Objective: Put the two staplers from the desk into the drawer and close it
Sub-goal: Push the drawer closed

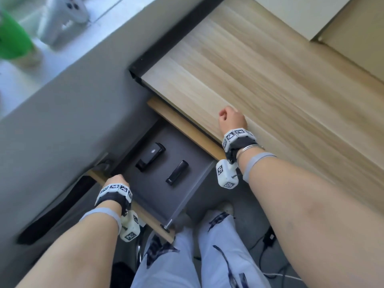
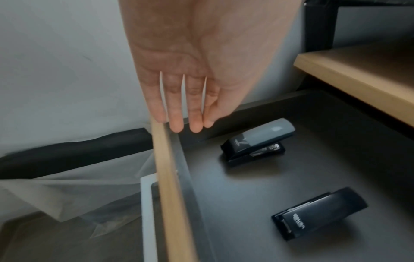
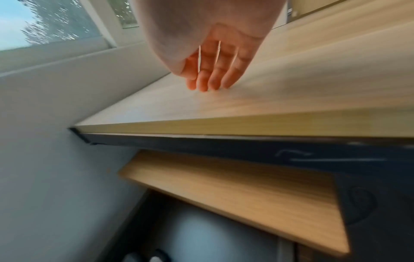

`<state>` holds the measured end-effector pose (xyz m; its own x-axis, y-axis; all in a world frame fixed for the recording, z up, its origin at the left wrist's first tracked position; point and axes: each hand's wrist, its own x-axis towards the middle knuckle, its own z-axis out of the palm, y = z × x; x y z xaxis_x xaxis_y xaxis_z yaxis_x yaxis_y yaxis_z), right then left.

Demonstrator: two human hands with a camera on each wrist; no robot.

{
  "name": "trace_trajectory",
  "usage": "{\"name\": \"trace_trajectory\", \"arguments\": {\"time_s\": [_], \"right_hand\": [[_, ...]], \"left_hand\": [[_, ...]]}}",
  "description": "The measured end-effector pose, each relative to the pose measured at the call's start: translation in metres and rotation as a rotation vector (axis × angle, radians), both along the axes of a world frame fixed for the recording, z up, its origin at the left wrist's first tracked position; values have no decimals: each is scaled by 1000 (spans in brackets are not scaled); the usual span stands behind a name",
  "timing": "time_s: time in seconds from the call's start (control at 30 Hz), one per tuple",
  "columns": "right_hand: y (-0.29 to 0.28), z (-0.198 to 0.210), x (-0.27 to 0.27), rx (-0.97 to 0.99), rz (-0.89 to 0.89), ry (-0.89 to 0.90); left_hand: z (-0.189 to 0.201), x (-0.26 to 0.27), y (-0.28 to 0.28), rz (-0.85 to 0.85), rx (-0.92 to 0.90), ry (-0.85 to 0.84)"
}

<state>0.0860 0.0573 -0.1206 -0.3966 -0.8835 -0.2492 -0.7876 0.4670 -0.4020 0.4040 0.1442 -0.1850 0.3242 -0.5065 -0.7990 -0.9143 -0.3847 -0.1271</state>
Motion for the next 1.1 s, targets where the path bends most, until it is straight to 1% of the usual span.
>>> {"name": "trace_trajectory", "arguments": {"time_s": [0.07, 0.13, 0.2, 0.3, 0.33, 0.4, 0.43, 0.53, 0.67, 0.77, 0.9, 1.0, 1.03, 1.1], "right_hand": [[7, -11, -19, -23, -50, 114], [16, -21, -33, -82, -159, 221], [20, -30, -41, -148, -239, 281], [22, -46, -44, -191, -256, 374], [23, -50, -44, -211, -259, 411], [22, -56, -45, -216, -266, 443], [21, -57, -45, -199, -265, 439], [23, -58, -45, -184, -264, 438], [22, -57, -46, -179, -248, 426], [23, -56, -47, -162, -233, 415], [24, -55, -47, -175, -234, 407], [23, -55, -47, -184, -230, 419], [23, -55, -47, -185, -232, 421], [23, -55, -47, -199, -241, 428]], "left_hand": [[3, 1, 12, -23, 81, -27], [5, 1, 26, -40, 150, -28], [5, 0, 33, -103, 227, -40], [-5, -3, 40, -199, 311, -51], [-7, -5, 42, -244, 339, -38], [-5, -15, 43, -362, 378, -66], [-5, -18, 42, -406, 376, -74], [-7, -25, 38, -443, 343, -72], [-9, -34, 32, -438, 263, -81], [-14, -43, 20, -422, 243, -36], [-18, -57, 3, -294, 181, 9], [-30, -66, -5, -113, 109, 62], [-31, -70, -10, -17, 82, 87], [-38, -76, -20, 267, 15, 139]]}}
